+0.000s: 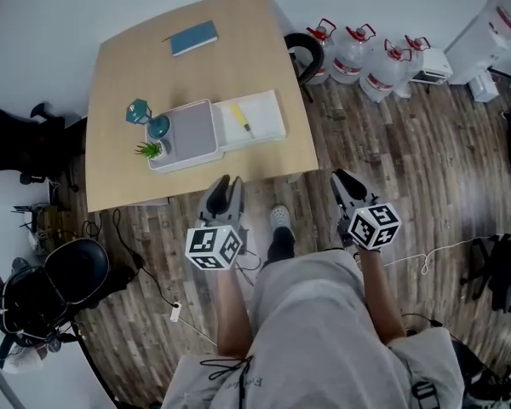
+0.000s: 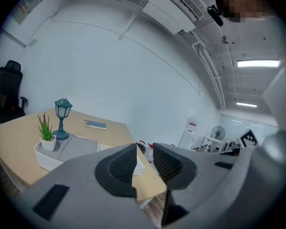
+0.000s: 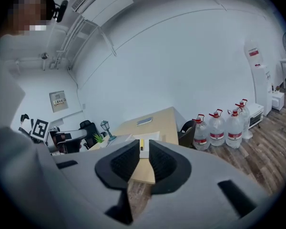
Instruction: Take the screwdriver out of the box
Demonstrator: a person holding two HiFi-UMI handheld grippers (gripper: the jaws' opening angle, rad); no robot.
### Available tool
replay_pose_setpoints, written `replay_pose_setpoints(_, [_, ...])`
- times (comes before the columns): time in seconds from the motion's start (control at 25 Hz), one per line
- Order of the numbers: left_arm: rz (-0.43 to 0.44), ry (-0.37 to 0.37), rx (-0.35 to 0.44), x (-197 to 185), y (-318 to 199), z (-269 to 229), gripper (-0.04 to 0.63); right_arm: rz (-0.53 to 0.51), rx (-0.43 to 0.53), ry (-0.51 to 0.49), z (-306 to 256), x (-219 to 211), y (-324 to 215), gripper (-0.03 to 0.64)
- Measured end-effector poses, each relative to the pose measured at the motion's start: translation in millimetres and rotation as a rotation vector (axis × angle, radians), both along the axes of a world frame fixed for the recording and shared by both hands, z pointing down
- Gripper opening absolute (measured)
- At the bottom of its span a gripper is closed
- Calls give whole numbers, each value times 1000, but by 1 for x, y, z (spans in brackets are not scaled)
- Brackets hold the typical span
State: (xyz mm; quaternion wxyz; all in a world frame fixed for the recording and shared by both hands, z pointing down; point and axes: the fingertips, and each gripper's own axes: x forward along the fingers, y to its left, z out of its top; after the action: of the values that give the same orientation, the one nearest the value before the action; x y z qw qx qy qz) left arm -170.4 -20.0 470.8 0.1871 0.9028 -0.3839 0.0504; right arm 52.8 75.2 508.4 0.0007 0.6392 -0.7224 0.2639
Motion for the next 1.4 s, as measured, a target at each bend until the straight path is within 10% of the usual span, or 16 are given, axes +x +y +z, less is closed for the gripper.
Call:
replay_pose_setpoints(0.52, [10, 99, -118, -2, -72, 45, 101, 21, -66, 54, 21, 7, -47, 60])
replay_pose_setpoints(1.4, [-59, -53, -129, 20, -132, 60, 101, -229, -21, 4, 18, -10, -200, 48])
